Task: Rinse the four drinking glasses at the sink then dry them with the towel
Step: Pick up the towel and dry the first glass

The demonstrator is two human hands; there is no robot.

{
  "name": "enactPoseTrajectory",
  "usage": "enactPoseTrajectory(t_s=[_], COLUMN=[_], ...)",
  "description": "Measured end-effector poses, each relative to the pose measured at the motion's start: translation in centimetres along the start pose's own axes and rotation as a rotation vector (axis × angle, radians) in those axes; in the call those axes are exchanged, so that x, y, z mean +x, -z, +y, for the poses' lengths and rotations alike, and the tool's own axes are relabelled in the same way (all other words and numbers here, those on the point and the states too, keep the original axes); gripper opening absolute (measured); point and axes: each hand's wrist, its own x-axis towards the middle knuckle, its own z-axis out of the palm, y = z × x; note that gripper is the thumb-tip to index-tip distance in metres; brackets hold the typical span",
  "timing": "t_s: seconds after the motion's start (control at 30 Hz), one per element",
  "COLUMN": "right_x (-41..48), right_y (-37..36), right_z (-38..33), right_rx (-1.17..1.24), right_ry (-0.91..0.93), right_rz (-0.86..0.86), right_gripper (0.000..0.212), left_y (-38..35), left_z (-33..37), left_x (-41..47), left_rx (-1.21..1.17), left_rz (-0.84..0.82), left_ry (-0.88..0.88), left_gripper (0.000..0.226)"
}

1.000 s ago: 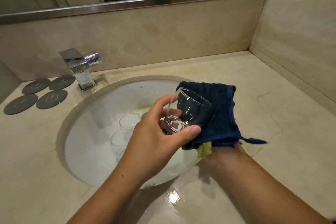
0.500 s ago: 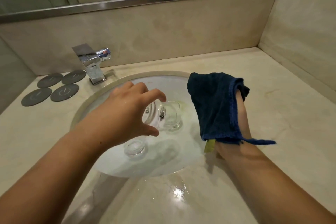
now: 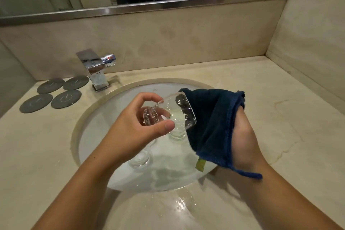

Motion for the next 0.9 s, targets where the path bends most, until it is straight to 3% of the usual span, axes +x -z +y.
enactPoseTrajectory(t_s=[0.07, 0.1, 0.2, 0.3, 0.47, 0.7, 0.9], right_x=[-0.7, -0.9, -0.8, 0.0, 2.1, 2.7, 2.2], right_y=[-0.4, -0.9, -1.4, -2.3, -3.0, -4.2, -4.0], right_z=[0.0, -0.2, 0.1, -0.4, -1.4, -1.9, -2.5], right_rx=[-0.085, -0.145, -0.232, -0.364, -0.349, -0.178, -0.193], right_ry=[0.032, 0.063, 0.065, -0.069, -0.257, -0.437, -0.418], right_rz=[-0.003, 0.068, 0.042, -0.007, -0.151, -0.182, -0.164], right_gripper=[0.090, 0.076, 0.038, 0.043, 0.060, 0.021, 0.017], left_y=[0.0, 0.1, 0.5, 0.9, 1.1, 1.6, 1.2], left_z=[0.0, 0.0, 0.0, -0.1, 0.1, -0.2, -0.2], left_x=[-0.1, -0.1, -0.1, -0.4, -0.9, -1.3, -1.4], left_rx=[-0.045, -0.066, -0.101, -0.093, 0.019, 0.166, 0.219], left_rz=[0.024, 0.034, 0.031, 0.035, 0.081, 0.056, 0.014], left_ry=[0.015, 0.022, 0.035, 0.055, 0.006, -0.066, -0.159], left_gripper=[0.056, 0.054, 0.044, 0.048, 0.061, 0.068, 0.067])
